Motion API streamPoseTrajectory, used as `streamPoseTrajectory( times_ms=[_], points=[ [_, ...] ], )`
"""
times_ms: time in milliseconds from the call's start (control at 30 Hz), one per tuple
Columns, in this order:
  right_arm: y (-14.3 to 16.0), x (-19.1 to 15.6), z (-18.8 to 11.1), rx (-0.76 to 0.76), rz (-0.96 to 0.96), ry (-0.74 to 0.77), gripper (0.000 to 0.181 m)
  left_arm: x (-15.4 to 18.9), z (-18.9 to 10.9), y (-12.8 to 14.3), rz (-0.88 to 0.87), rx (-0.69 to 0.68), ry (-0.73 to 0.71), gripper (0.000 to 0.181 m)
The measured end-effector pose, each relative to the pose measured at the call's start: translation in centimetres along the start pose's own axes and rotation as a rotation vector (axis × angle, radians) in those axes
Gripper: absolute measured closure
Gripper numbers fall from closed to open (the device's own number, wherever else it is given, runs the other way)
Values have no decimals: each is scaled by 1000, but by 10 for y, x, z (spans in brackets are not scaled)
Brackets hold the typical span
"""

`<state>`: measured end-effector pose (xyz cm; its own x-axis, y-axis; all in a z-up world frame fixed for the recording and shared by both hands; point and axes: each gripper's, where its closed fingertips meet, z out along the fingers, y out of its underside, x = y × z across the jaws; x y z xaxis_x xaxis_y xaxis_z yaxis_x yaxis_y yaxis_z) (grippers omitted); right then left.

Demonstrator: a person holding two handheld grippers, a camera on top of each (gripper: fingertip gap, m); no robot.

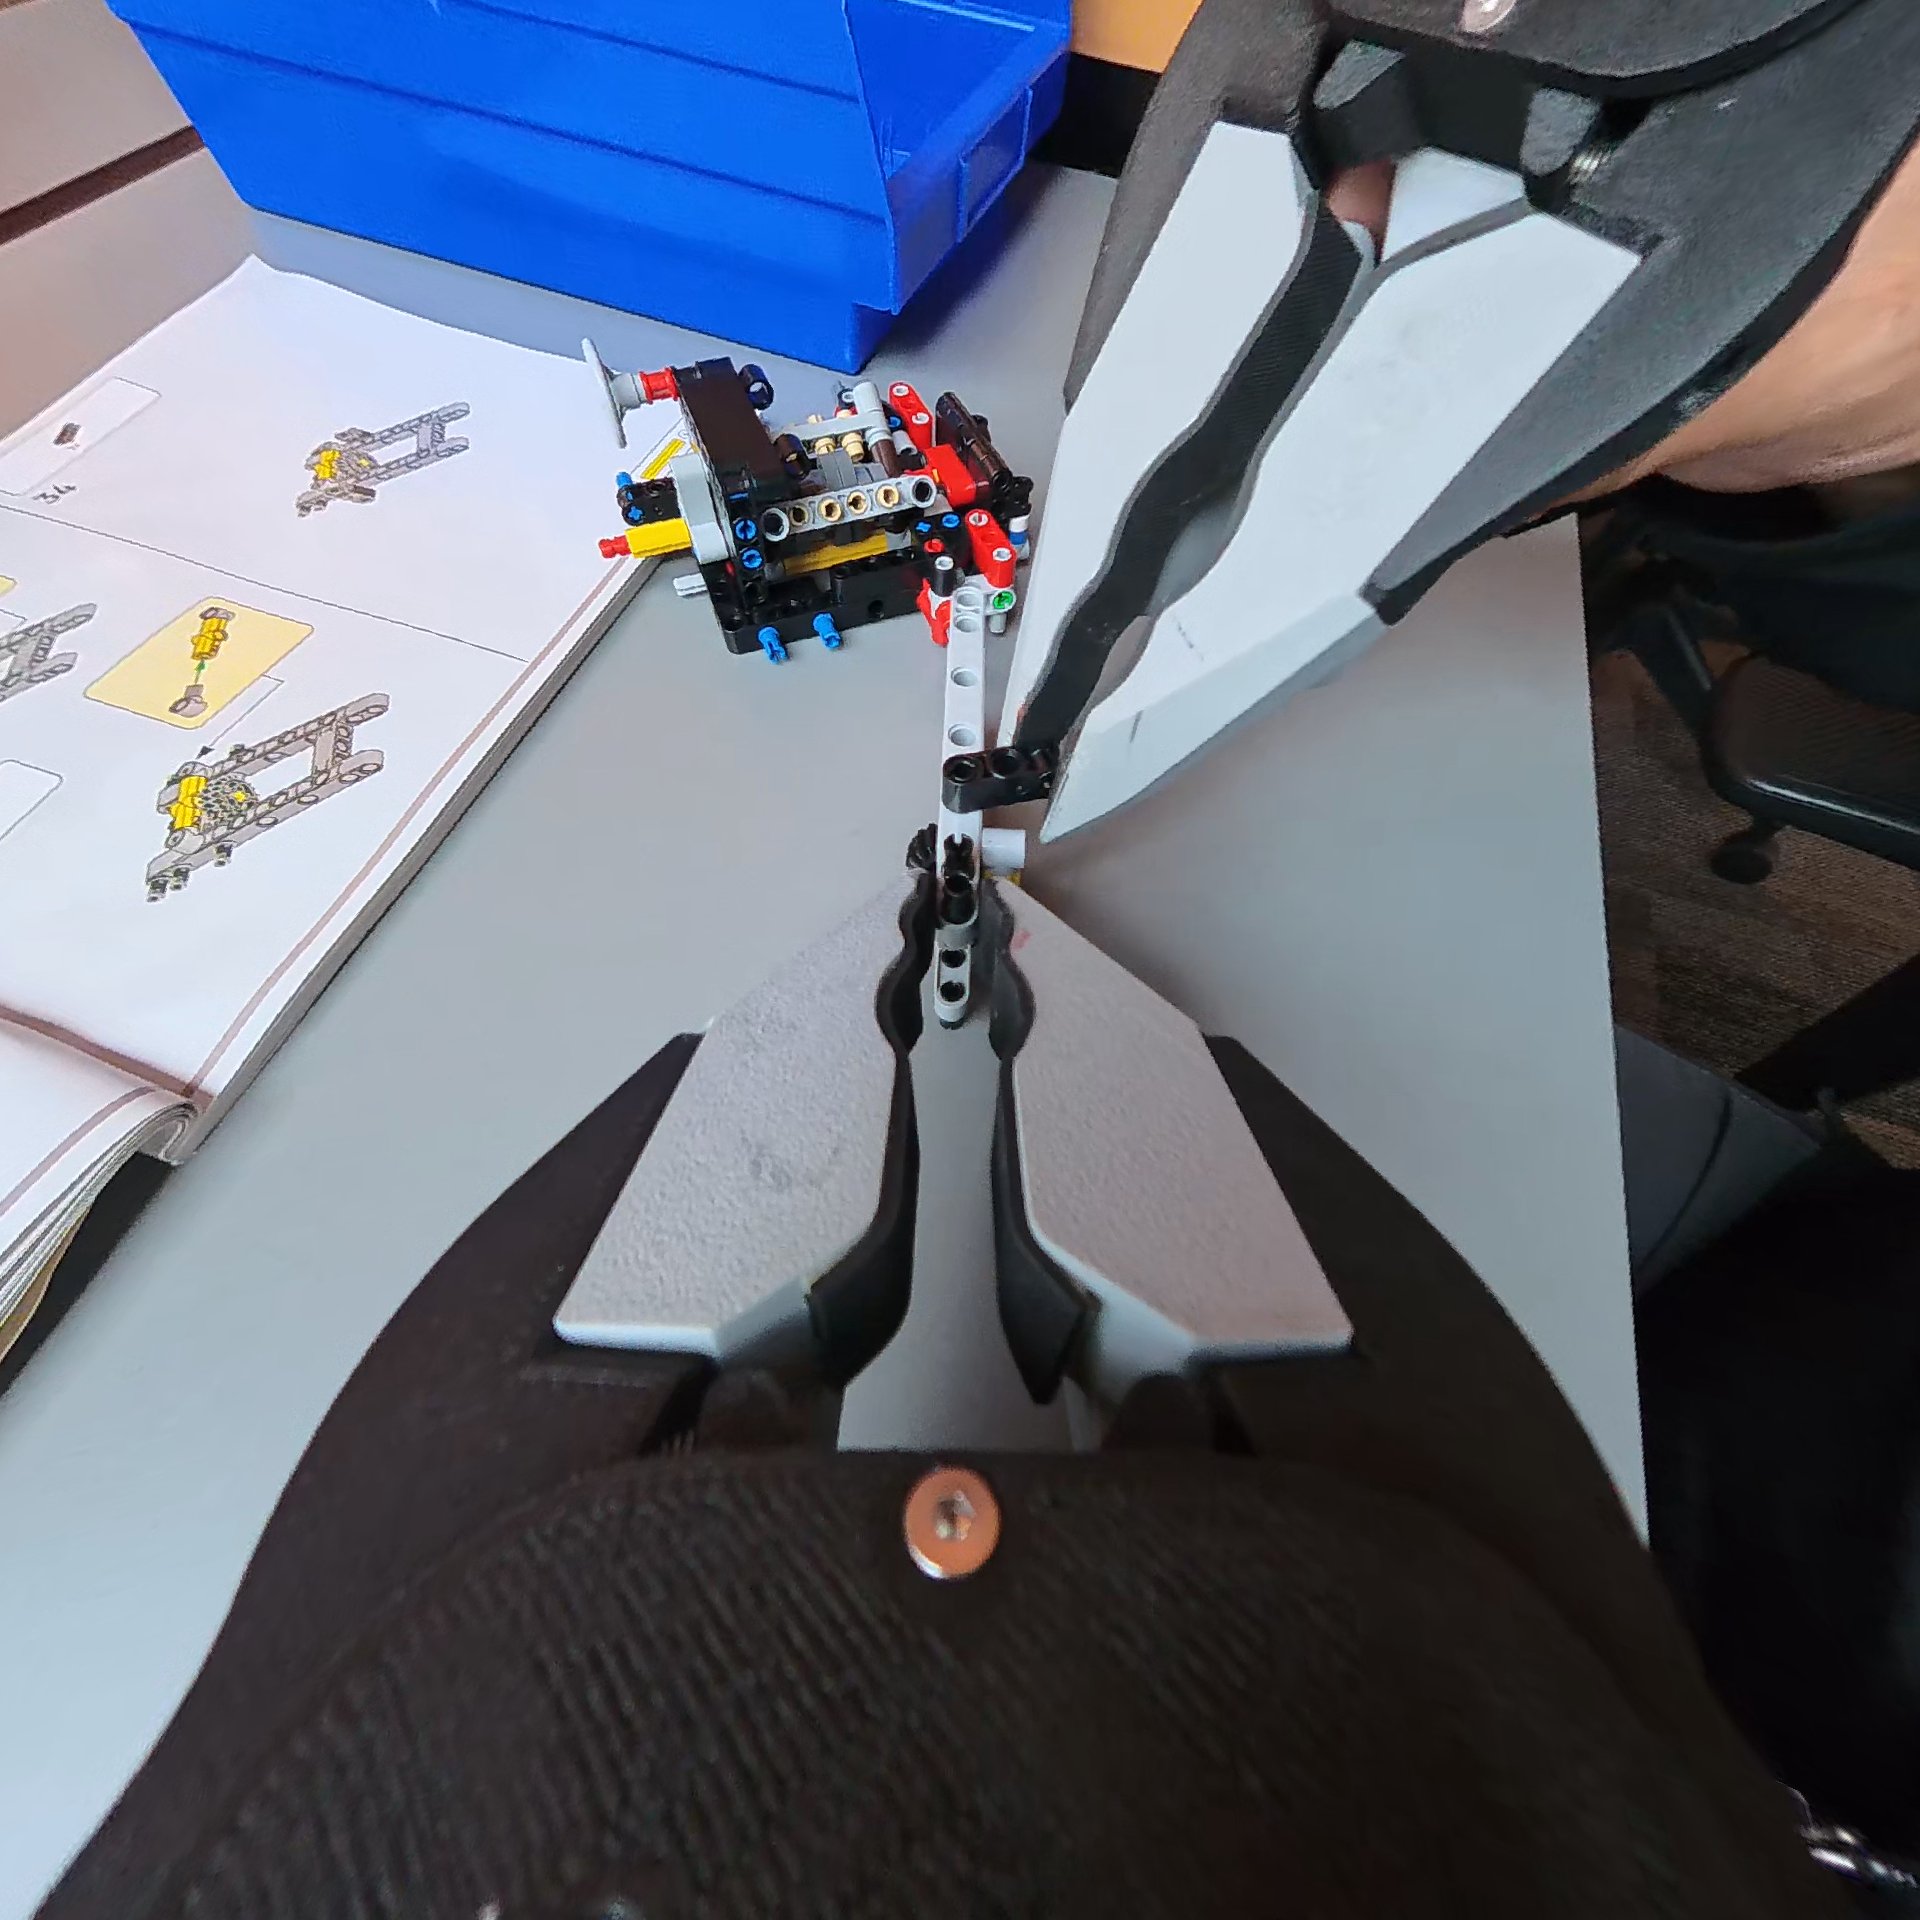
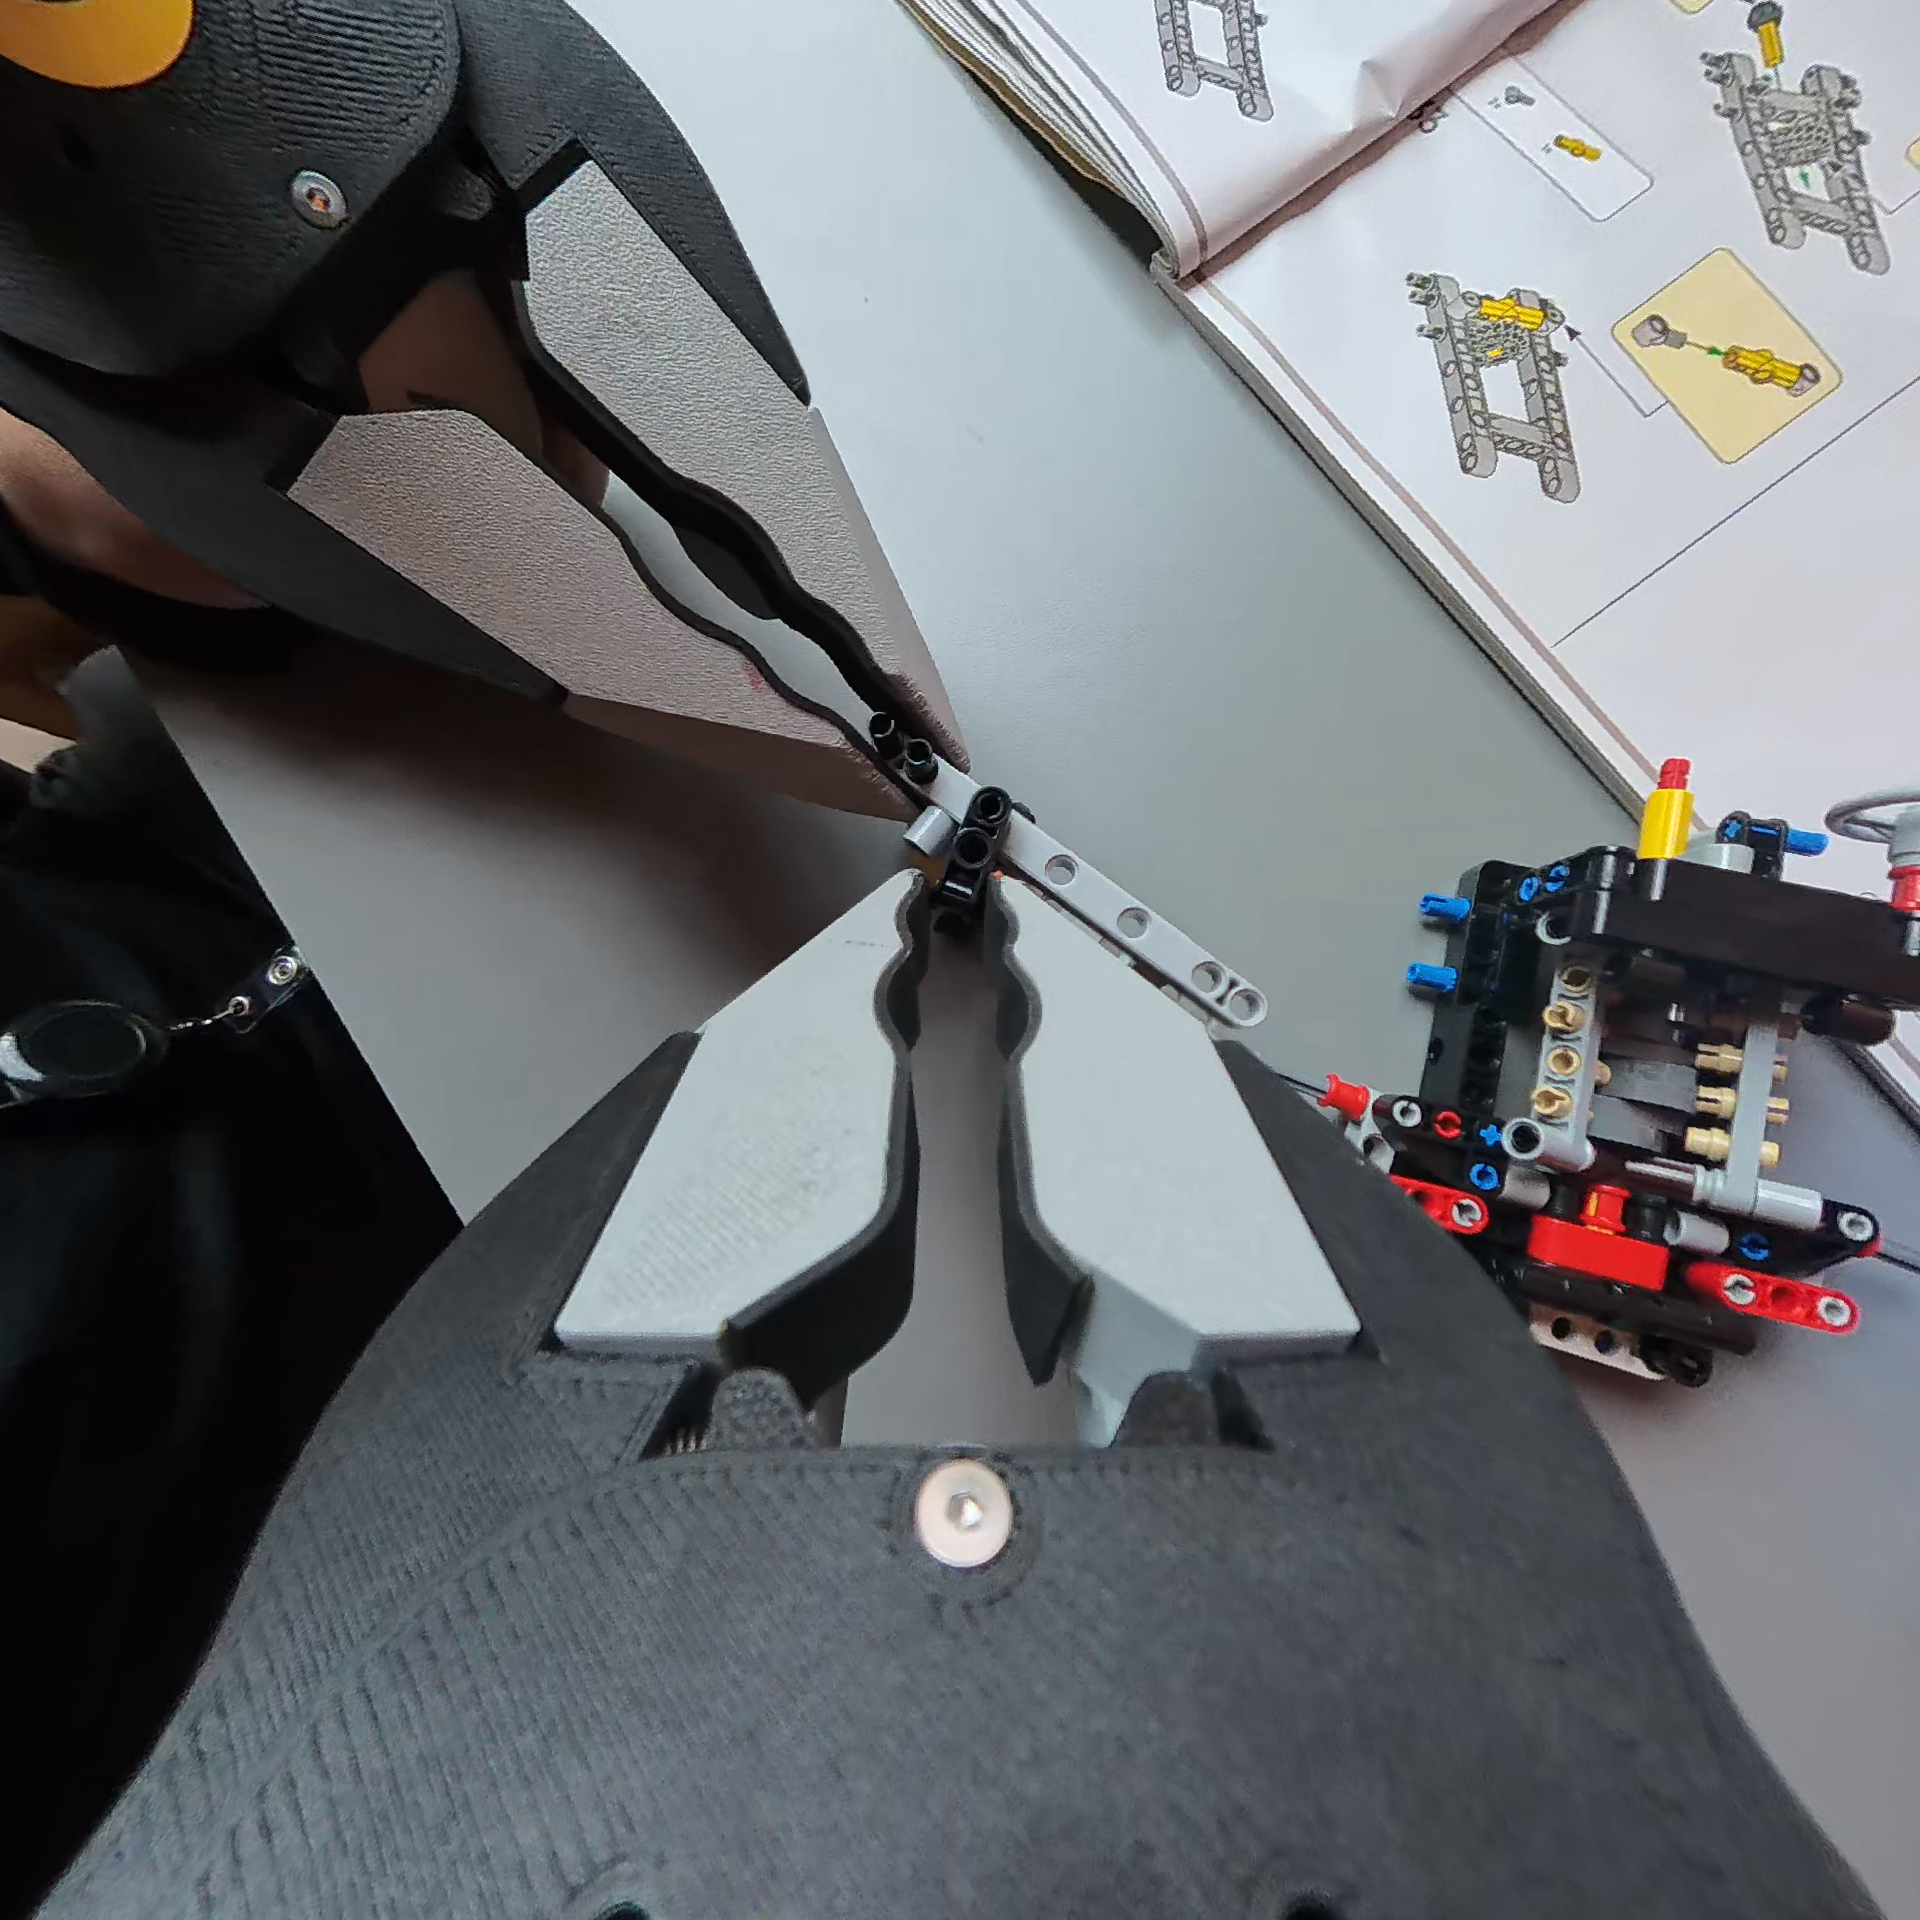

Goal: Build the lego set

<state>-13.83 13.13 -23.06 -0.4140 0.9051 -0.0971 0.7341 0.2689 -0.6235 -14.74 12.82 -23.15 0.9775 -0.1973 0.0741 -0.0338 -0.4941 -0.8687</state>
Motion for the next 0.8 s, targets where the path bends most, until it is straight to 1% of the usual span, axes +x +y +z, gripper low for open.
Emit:
streamPoseTrajectory(
  times_ms=[200,400,467,533,667,733,800],
  points=[
    [0,0,1,-17,-11,69,174,0,0,0,18,0,-21,176],
    [-2,-4,3,-3,-21,111,173,-1,0,0,20,0,-36,177],
    [-2,-6,2,15,-35,110,169,-1,-1,0,13,1,-29,177],
    [0,-4,-5,39,-33,116,168,-1,-3,-2,2,17,-13,177],
    [-1,-2,-26,152,8,95,165,-14,-13,-1,-51,44,-16,177],
    [1,-7,-28,171,13,61,163,-14,-18,-2,-79,55,20,176],
    [1,-8,-29,189,-24,68,160,-13,-23,4,-135,28,66,176]
  ],
)
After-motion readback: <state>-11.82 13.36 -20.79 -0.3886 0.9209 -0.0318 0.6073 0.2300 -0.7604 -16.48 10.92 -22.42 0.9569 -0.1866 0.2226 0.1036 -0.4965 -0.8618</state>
